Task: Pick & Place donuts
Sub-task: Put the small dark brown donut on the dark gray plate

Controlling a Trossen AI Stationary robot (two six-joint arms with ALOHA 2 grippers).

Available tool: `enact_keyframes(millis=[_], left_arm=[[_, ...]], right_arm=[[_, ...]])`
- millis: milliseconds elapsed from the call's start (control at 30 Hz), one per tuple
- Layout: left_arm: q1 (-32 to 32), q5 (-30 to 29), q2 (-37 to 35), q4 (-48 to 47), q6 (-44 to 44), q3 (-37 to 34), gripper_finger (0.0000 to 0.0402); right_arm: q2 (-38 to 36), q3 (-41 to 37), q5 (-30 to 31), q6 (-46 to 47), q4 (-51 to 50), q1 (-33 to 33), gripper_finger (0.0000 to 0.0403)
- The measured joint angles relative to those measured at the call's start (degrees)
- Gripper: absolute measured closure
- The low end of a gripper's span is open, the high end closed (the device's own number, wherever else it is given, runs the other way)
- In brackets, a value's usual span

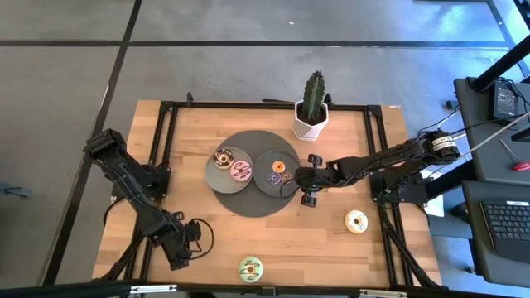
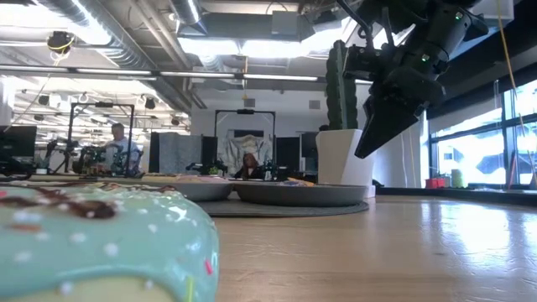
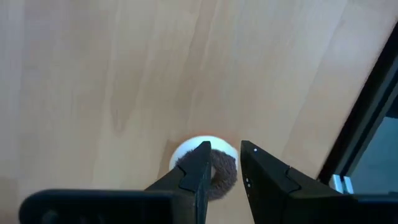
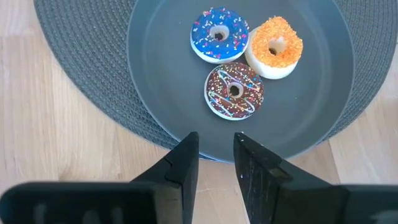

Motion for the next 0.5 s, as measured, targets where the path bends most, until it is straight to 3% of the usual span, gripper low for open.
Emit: enact_keyframes(millis=[300, 500], left_arm=[[0.00, -0.13, 0.00, -0.66, -2.74, 0.00, 0.0315], [-0.60, 0.35, 0.00, -3.76, -8.31, 0.02, 0.0274]], right_arm=[[0.00, 0.00, 0.00, 0.10, 0.31, 0.00, 0.0299], [0.00, 0.00, 1.12, -0.23, 2.20, 0.00, 0.0299]])
